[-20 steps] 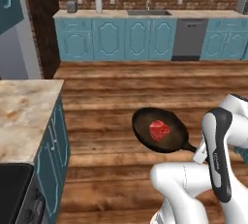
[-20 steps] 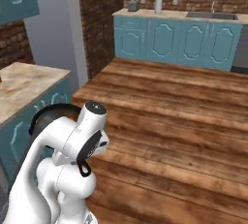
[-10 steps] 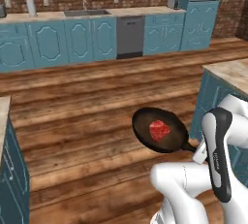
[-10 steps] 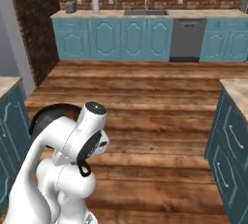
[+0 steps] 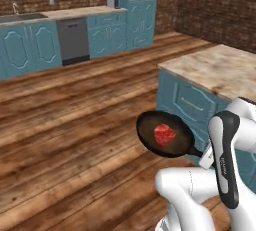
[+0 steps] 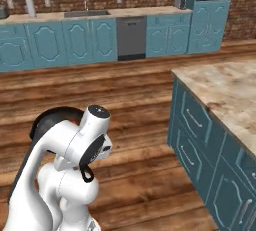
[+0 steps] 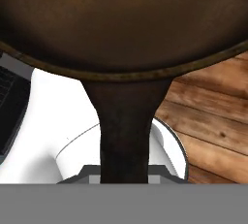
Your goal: Pick up the pan with the steak in it and place it on the dining table. Then place the steak on the plate.
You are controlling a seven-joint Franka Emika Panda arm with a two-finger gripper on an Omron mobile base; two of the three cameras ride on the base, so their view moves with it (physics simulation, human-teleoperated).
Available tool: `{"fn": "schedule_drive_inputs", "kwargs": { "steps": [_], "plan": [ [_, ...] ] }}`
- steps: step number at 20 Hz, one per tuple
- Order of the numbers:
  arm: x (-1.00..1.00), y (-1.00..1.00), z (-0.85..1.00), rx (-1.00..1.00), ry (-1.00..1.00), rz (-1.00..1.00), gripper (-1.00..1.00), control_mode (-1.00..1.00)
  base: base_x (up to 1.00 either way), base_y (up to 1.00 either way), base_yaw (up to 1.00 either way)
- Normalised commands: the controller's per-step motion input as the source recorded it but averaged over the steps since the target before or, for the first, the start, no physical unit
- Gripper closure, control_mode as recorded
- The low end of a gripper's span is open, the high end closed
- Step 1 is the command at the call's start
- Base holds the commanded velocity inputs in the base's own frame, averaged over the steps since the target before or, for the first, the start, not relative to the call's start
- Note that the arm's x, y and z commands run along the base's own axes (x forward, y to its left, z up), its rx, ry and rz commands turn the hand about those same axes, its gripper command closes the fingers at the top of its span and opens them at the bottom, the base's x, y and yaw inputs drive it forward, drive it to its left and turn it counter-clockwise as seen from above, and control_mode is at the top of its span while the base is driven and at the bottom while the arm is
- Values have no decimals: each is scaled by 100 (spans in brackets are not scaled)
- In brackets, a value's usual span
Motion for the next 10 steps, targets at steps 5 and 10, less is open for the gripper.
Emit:
{"fn": "schedule_drive_inputs", "kwargs": {
  "steps": [5,10],
  "plan": [
    [0,0,0,0,0,0,100,100,0,0,-50],
    [0,0,0,0,0,0,100,100,0,0,-50]
  ]
}}
